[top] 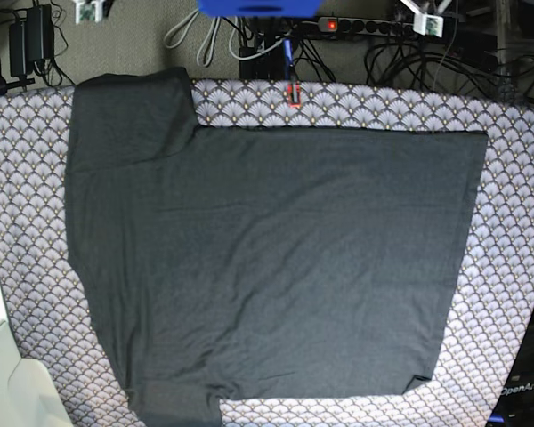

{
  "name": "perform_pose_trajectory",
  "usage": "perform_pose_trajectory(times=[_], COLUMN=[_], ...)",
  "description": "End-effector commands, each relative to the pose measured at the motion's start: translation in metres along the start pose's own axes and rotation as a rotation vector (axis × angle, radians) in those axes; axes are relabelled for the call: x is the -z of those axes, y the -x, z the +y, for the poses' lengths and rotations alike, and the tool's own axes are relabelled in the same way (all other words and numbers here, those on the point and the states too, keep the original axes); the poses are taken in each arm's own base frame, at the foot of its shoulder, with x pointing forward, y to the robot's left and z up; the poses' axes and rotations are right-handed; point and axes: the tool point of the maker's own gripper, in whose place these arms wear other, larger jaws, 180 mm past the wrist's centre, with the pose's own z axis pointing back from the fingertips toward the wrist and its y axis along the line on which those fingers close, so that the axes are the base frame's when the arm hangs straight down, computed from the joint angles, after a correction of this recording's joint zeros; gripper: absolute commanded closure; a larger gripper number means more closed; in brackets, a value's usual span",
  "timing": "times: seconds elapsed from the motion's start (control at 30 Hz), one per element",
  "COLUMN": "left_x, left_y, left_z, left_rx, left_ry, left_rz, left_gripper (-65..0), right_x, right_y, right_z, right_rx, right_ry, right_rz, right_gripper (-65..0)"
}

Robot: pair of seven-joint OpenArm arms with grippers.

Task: Fold the T-shirt properly
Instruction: 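Move both grippers down to the shirt's shoulder corners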

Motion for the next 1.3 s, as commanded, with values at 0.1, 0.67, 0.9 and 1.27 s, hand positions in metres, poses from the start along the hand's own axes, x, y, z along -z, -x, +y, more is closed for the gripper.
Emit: perform_pose_trajectory(times=[0.1,0.67,0.9,1.27], left_x=[-0.022,-0.032,-0.027,-0.027], left_y=[-0.039,-0.112,-0.122,-0.144], left_z=[0.014,0.06,0.056,0.039], left_rx=[0.005,-0.086,-0.093,-0.165], left_ry=[-0.041,-0.198,-0.181,-0.087], left_rz=[-0.108,-0.042,-0.047,-0.108], left_gripper=[-0.3,-10.7,-41.2,-38.4], right_x=[-0.017,0.006,0.012,0.027], right_y=[-0.066,-0.138,-0.159,-0.164], right_z=[-0.007,-0.005,-0.032,-0.035], right_rx=[-0.013,0.093,0.257,0.379], right_ry=[0.016,0.03,0.004,-0.12], right_rz=[-0.179,-0.203,-0.256,-0.143], right_gripper=[0.0,-9.0,-20.2,-20.4])
